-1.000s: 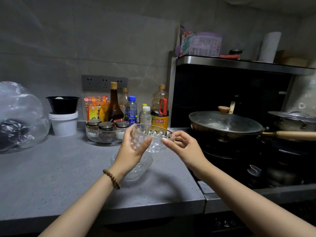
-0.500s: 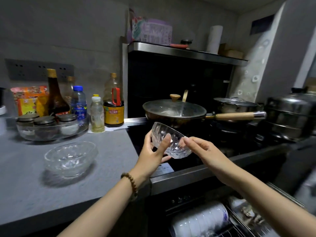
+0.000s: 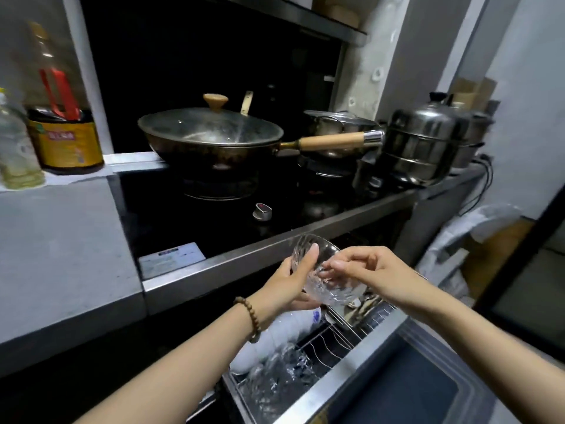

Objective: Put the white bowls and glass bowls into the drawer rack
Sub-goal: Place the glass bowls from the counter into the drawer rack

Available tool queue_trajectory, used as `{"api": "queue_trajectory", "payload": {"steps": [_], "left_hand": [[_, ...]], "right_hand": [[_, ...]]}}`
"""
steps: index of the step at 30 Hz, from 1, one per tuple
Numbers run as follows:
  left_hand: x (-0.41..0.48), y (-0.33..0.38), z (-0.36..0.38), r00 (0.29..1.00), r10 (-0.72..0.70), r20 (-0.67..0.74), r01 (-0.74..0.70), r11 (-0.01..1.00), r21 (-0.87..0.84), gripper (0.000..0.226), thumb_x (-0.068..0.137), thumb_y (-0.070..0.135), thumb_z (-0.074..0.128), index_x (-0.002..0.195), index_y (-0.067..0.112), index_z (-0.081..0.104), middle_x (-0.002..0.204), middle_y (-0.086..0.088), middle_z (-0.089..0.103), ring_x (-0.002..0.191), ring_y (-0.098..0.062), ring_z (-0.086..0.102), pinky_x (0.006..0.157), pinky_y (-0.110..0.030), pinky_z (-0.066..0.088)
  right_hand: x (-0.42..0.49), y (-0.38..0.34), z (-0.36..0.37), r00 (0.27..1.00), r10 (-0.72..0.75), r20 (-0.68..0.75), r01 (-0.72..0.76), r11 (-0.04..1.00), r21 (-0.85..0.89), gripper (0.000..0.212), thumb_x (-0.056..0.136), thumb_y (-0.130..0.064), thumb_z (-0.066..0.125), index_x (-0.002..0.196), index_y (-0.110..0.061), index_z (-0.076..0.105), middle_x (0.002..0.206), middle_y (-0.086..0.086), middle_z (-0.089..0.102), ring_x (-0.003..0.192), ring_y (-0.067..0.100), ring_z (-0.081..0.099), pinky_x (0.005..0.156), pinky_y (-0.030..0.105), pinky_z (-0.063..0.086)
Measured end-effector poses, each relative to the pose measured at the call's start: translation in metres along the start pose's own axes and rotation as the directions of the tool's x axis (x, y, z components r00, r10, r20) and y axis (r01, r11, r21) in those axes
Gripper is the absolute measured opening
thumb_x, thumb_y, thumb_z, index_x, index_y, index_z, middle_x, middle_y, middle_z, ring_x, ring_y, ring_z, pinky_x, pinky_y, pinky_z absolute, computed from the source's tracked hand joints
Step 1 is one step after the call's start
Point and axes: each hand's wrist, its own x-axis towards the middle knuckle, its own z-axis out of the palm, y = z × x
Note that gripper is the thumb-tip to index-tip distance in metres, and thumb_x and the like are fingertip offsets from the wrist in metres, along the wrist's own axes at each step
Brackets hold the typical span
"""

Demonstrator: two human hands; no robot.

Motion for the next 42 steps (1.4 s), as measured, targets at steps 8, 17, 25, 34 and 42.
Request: {"api": "queue_trajectory", "payload": {"steps": [8, 17, 25, 34, 42], "left_hand": [[0.044, -0.071, 0.012, 0.96, -0.274, 0.063, 0.273, 0.962, 0.031, 0.069, 0.08, 0.071, 0.036, 0.128, 0.022, 0.046, 0.116, -0.008, 0.067, 0.095, -0.025, 0.07, 0.085, -0.037, 0.057], [0.055, -0.155, -0.03, 0.987, -0.101, -0.125, 0.157, 0.778, 0.608, 0.09, 0.071, 0.075, 0.045, 0.143, 0.024, 0.025, 0.151, 0.0, 0.031, 0.133, -0.017, 0.037, 0.105, -0.028, 0.034], [0.053, -0.222, -0.058, 0.996, -0.065, -0.067, 0.086, 0.35, 0.933, 0.097, 0.071, 0.083, 0.027, 0.149, 0.031, 0.003, 0.159, 0.007, -0.003, 0.143, -0.014, -0.014, 0.113, -0.04, -0.016], [0.051, -0.241, -0.06, 0.997, -0.042, -0.058, 0.068, 0.282, 0.957, 0.112, 0.056, 0.094, 0.004, 0.148, 0.03, 0.001, 0.158, 0.01, -0.001, 0.133, -0.007, -0.026, 0.109, -0.039, -0.026], [0.051, -0.243, -0.061, 0.998, -0.032, -0.057, 0.064, 0.288, 0.955, 0.107, 0.057, 0.093, 0.001, 0.147, 0.035, 0.004, 0.157, 0.013, -0.003, 0.134, -0.005, -0.026, 0.109, -0.039, -0.028]], "right_hand": [[0.014, 0.087, -0.01, 0.948, 0.316, -0.02, -0.311, 0.94, 0.141, 0.035, 0.074, -0.032, 0.071, 0.096, -0.004, 0.073, 0.095, 0.016, 0.075, 0.082, 0.018, 0.071, 0.066, 0.019, 0.055], [0.052, 0.16, 0.007, 0.762, 0.644, -0.067, -0.616, 0.752, 0.232, 0.017, 0.091, -0.007, 0.057, 0.099, 0.006, 0.064, 0.054, -0.005, 0.07, 0.041, 0.001, 0.06, 0.044, 0.011, 0.047], [0.082, 0.207, 0.024, 0.533, 0.846, 0.011, -0.843, 0.529, 0.098, 0.017, 0.094, -0.016, 0.053, 0.096, -0.001, 0.059, 0.065, 0.002, 0.055, 0.047, 0.01, 0.047, 0.037, 0.018, 0.04], [0.099, 0.25, 0.033, 0.357, 0.918, 0.172, -0.915, 0.381, -0.134, 0.029, 0.099, -0.024, 0.042, 0.074, -0.011, 0.049, 0.065, -0.001, 0.044, 0.05, 0.01, 0.038, 0.045, 0.023, 0.039], [0.101, 0.273, 0.046, 0.21, 0.919, 0.335, -0.957, 0.263, -0.121, 0.03, 0.101, -0.026, 0.037, 0.079, -0.013, 0.054, 0.075, -0.004, 0.05, 0.061, 0.007, 0.041, 0.061, 0.026, 0.042]]}}
